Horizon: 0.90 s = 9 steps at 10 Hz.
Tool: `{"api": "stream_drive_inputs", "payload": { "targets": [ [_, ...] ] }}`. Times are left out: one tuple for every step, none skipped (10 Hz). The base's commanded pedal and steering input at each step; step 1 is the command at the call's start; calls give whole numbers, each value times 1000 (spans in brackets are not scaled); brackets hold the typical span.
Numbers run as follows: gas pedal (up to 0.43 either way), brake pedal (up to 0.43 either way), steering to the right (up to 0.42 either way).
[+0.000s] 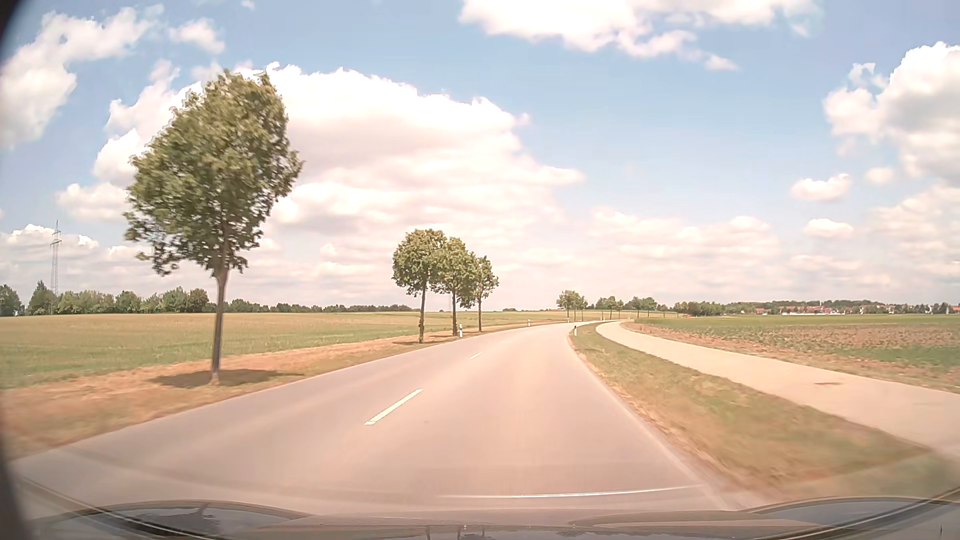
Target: Follow the waypoints while adhering to traffic rules and regulations
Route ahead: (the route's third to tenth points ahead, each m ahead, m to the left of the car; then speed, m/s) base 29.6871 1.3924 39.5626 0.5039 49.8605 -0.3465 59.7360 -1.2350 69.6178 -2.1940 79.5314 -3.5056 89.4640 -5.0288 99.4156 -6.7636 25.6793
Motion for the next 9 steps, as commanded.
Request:
{"api": "stream_drive_inputs", "payload": {
  "targets": [
    [248, 12, 14],
    [248, 12, 13],
    [248, 12, 14],
    [248, 12, 15],
    [248, 12, 14],
    [248, 12, 14],
    [248, 12, 14],
    [248, 12, 14],
    [248, 12, 14]
  ]
}}
